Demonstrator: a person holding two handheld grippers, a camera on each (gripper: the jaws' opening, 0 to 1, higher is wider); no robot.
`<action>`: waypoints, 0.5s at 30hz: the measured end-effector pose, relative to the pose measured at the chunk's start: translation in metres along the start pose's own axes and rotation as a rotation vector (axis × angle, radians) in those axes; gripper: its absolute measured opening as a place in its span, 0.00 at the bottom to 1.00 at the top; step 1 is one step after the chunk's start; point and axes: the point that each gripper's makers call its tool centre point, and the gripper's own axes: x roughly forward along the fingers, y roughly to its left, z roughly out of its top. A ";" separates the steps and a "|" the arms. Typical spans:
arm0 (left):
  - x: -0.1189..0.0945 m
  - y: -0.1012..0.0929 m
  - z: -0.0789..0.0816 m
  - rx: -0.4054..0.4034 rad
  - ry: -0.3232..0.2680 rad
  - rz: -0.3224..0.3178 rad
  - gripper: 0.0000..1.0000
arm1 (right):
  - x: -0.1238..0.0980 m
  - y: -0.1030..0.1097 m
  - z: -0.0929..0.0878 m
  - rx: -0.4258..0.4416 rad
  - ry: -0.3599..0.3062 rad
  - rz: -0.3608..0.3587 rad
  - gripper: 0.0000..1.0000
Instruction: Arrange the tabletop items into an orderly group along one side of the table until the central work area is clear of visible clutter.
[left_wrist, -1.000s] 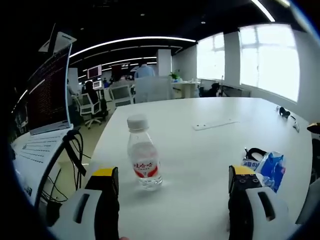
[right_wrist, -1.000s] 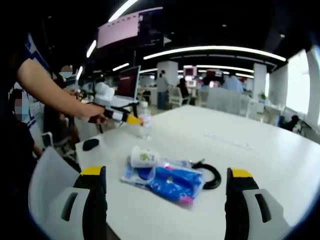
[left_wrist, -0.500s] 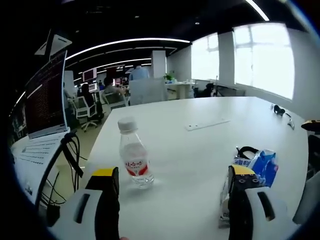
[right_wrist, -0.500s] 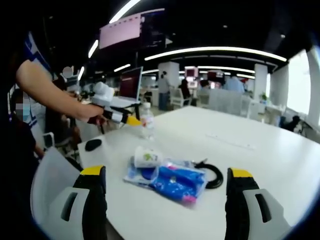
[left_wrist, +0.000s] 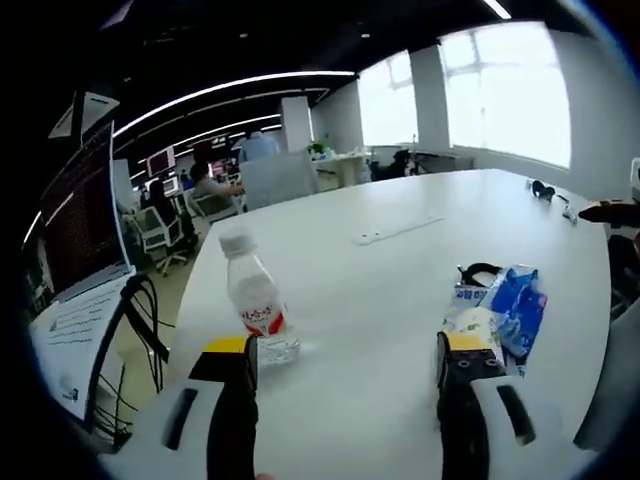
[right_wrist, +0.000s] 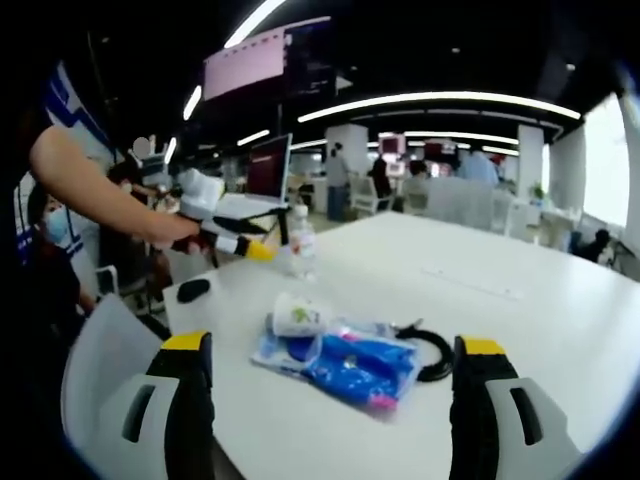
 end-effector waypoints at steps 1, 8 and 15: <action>0.000 -0.002 -0.003 0.007 0.012 -0.004 0.68 | 0.000 0.000 0.000 0.000 0.000 0.002 0.98; 0.001 -0.019 -0.022 0.084 0.078 -0.040 0.62 | -0.001 -0.005 -0.005 0.026 0.008 0.026 0.98; 0.003 -0.038 -0.038 0.139 0.114 -0.081 0.59 | 0.001 -0.004 -0.011 0.034 0.026 0.055 0.98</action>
